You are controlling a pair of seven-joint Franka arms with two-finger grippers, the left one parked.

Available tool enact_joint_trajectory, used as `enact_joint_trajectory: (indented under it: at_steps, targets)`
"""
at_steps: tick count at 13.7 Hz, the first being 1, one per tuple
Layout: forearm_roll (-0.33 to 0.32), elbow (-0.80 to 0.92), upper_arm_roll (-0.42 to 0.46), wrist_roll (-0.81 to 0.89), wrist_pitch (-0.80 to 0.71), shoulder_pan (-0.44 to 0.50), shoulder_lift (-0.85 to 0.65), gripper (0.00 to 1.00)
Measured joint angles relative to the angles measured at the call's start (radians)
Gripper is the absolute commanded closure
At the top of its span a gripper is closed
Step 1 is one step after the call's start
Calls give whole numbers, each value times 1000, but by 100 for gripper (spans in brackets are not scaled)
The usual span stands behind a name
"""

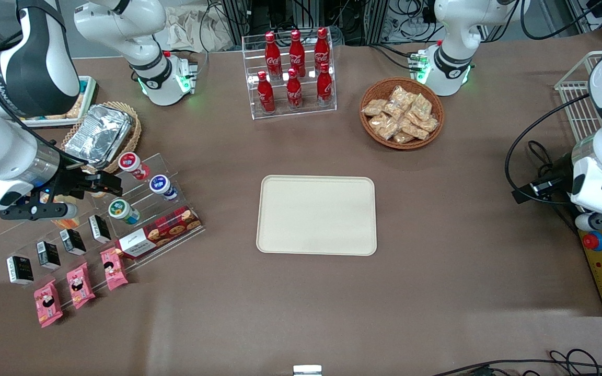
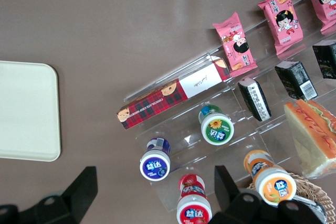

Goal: Place sandwich on tray
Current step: 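Move the right gripper over the acrylic rack toward the wrapped sandwich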

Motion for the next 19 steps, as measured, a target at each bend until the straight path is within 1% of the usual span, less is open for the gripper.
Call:
enact_joint_trajectory:
  at_steps: [8, 10, 12, 15, 19]
  targets:
    - [0, -2, -8, 22, -2, -4, 5, 1]
    - [0, -3, -23, 30, -9, -7, 2, 1]
    - [0, -3, -57, 26, -28, -11, -7, 1]
    - [-1, -3, -121, -60, -59, -16, -28, 1]
    - [-1, -19, -204, -242, -76, -28, -39, 1]
